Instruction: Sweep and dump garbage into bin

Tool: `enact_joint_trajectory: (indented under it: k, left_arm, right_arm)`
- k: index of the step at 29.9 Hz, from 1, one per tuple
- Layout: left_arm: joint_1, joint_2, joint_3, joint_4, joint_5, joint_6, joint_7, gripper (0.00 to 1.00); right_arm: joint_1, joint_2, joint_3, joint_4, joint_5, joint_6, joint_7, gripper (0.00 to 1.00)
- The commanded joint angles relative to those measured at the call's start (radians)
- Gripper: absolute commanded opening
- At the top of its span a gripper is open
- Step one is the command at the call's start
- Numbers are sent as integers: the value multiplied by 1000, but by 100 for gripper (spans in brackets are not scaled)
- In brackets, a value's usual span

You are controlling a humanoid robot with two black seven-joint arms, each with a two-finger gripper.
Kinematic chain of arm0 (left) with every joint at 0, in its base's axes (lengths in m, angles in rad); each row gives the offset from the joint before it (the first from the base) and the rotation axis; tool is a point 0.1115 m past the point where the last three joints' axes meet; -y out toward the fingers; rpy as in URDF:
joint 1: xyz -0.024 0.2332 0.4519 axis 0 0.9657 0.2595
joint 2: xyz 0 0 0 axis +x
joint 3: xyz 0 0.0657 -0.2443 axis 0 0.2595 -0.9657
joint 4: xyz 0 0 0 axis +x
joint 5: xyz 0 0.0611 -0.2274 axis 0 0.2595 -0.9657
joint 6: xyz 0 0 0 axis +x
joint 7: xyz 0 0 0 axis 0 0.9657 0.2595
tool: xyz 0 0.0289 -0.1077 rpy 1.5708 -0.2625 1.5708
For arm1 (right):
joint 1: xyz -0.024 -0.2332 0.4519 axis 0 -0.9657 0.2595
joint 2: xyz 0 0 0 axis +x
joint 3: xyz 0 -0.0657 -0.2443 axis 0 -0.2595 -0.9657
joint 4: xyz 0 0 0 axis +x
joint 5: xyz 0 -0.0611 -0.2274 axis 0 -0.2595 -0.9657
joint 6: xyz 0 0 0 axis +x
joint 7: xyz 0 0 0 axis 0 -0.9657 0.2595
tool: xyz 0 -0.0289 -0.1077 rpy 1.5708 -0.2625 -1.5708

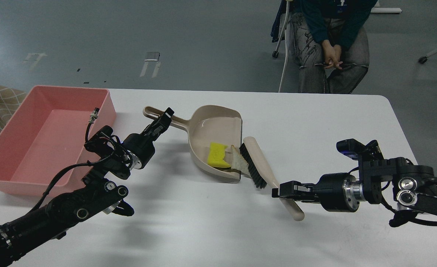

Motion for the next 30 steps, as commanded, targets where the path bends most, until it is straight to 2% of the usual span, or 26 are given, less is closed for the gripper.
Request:
enact_joint_trajectory:
  k: [1, 19, 30]
  left_arm:
    - [0, 0, 1, 0, 0, 0, -1, 0]
    - [-1, 2, -1, 0, 0, 0, -1, 0]
    - [-1, 2, -1, 0, -5, 0, -1, 0]
  right_arm:
    - [-2, 23, 3, -13, 1, -12, 13, 0]
    - [13, 159, 29, -114, 40, -38, 48, 0]
    - [59, 167, 76, -140, 80, -42, 59, 0]
